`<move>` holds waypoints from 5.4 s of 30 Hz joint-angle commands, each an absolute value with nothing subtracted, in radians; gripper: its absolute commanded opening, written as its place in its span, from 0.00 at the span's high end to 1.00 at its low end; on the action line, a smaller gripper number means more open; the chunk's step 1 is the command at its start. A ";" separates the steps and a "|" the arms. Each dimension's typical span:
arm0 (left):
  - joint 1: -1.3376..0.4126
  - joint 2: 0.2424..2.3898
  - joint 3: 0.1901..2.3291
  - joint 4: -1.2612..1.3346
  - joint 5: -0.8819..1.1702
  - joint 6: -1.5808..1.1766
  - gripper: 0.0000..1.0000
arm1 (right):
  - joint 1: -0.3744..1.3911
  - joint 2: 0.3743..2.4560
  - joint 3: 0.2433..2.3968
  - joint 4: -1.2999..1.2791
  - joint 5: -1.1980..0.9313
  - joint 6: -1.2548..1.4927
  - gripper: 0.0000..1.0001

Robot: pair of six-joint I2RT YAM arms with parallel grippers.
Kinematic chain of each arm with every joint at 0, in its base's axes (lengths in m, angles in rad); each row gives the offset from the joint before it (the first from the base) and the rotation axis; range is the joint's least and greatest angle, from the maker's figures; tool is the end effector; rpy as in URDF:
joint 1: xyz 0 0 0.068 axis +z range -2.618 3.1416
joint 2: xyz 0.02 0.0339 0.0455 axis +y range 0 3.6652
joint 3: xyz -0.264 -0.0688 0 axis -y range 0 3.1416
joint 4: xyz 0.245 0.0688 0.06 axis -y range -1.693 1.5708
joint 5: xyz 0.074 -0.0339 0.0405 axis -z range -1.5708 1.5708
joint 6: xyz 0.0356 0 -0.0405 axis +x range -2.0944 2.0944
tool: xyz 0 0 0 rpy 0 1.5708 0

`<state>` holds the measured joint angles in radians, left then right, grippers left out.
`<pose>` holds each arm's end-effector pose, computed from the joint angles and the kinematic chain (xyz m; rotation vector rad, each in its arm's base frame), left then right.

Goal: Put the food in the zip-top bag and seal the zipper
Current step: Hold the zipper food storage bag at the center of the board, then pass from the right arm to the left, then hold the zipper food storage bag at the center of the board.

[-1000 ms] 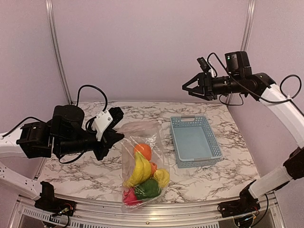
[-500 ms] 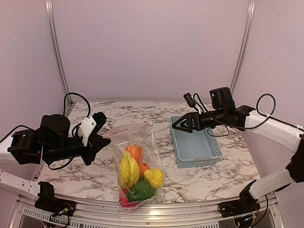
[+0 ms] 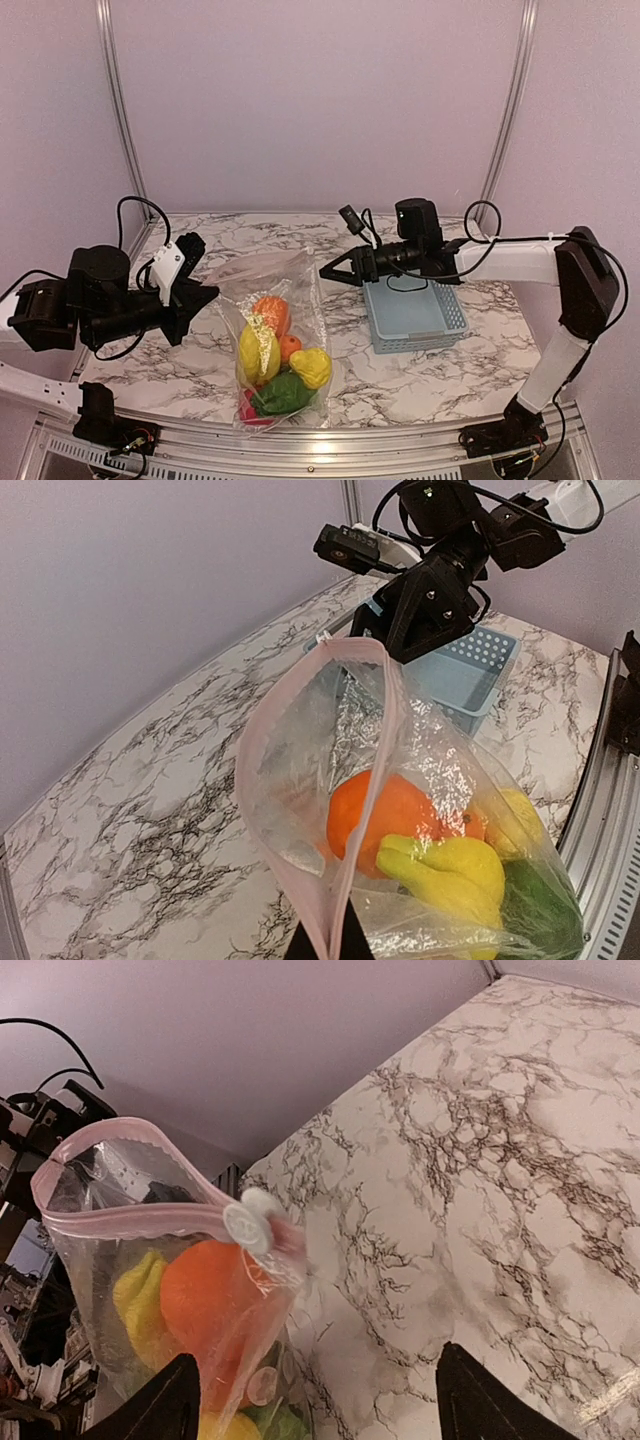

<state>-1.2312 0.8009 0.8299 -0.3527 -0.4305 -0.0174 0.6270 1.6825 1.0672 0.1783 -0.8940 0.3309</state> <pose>0.0740 -0.1650 0.3363 0.8232 1.7002 -0.4535 0.2845 0.2404 0.2427 -0.9250 1.9435 1.4798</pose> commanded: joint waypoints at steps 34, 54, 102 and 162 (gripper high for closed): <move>-1.223 0.571 0.713 -0.361 -0.657 -0.144 0.96 | 0.721 1.858 1.284 0.596 -1.065 0.600 1.00; -1.217 1.175 1.231 -0.266 -0.397 0.155 0.12 | 0.730 1.568 1.418 -0.221 -0.724 0.163 1.00; -1.045 1.305 1.275 -0.261 0.032 0.121 1.00 | 0.761 1.498 1.455 -0.378 -0.807 0.051 0.81; -1.006 1.265 1.379 -0.331 0.087 0.114 0.76 | 0.821 1.611 1.643 -0.520 -0.806 -0.025 1.00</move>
<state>-1.0115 1.2804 1.3212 -0.3397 0.0452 0.1165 0.7956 1.5875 1.5867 -0.5045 -0.8165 -0.0021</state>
